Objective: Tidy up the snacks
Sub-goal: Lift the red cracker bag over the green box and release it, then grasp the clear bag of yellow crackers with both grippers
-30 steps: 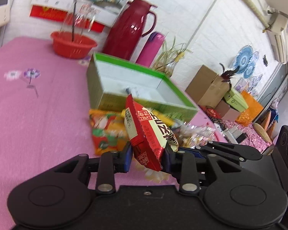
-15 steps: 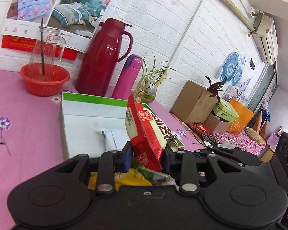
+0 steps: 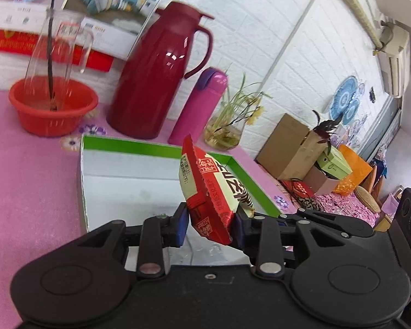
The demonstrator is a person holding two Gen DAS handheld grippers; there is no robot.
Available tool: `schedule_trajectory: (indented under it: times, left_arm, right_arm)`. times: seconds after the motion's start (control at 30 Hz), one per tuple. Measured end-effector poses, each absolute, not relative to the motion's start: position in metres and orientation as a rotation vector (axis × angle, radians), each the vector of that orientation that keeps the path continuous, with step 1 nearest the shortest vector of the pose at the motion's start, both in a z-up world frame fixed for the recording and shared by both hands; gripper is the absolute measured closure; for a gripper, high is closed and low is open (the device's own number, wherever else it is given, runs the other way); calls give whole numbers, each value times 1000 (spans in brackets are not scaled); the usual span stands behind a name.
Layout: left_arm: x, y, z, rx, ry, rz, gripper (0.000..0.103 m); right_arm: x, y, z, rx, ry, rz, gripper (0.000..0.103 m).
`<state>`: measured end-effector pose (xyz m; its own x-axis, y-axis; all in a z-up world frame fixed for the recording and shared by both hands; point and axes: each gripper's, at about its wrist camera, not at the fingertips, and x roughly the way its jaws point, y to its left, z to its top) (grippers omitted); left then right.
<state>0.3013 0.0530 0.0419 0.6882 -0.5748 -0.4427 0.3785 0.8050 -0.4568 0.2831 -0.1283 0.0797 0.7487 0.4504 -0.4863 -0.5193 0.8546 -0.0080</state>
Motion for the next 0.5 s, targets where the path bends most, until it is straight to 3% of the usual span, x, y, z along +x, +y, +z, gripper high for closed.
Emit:
schedule_trajectory:
  times: [0.03,0.07,0.1,0.13,0.5]
  left_arm:
    - [304,53,37,-350,618,-522,70]
    - [305,54,33,-352,616,-486,27]
    - [303,55,32,-347,605,-457,6]
    - [300,56,32,-339,584,-430,0]
    - [250,66,58,-297,472,-380,0]
  right_arm:
    - [287,-126,76,-160,502,526,53]
    - [288,-124,72,-180,505,520,42]
    - [288,-123,69,-200,509,512,31]
    - [287,-122,67,-209,506,503,2]
    - [252,-134,95,-168,443,505,0]
